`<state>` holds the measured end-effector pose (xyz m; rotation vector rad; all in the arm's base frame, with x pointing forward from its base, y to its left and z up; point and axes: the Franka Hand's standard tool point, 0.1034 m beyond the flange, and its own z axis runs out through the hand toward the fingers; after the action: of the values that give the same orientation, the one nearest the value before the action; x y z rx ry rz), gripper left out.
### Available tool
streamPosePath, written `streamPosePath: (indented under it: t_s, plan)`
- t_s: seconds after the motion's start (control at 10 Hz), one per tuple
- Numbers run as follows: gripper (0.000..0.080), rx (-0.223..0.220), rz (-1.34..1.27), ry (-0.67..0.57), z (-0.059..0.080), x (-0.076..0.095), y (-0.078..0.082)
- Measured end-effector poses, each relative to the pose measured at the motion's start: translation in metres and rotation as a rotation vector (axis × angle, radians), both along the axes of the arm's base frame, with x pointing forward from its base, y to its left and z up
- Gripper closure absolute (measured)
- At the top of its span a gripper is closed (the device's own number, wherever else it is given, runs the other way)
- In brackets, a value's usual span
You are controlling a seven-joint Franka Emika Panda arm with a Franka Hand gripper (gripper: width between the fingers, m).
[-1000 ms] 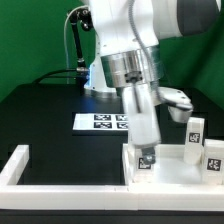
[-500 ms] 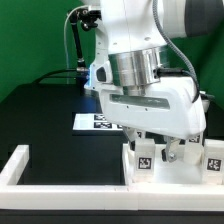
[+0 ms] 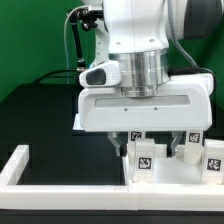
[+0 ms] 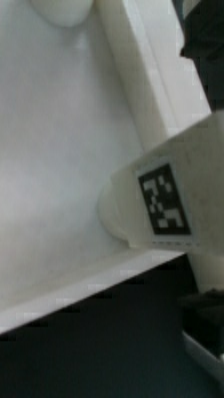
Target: Assemble square table
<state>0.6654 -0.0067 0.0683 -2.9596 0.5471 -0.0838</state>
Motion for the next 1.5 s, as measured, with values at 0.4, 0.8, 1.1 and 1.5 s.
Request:
streamPosePath:
  t_s: [0.4,0.8,1.1,1.5]
  plan:
    - [0.0507,0.020,-0.195,0.024,-0.001,-0.001,0.000]
    - [0.0507,0.076,-0.639,0.080,-0.001,0.000,0.000]
    - [0.0508,0.126,-1.096,0.176,0.006,0.002,0.009]
    - [0.0508,0.215,-1.623,0.243,0.004,0.005,0.003]
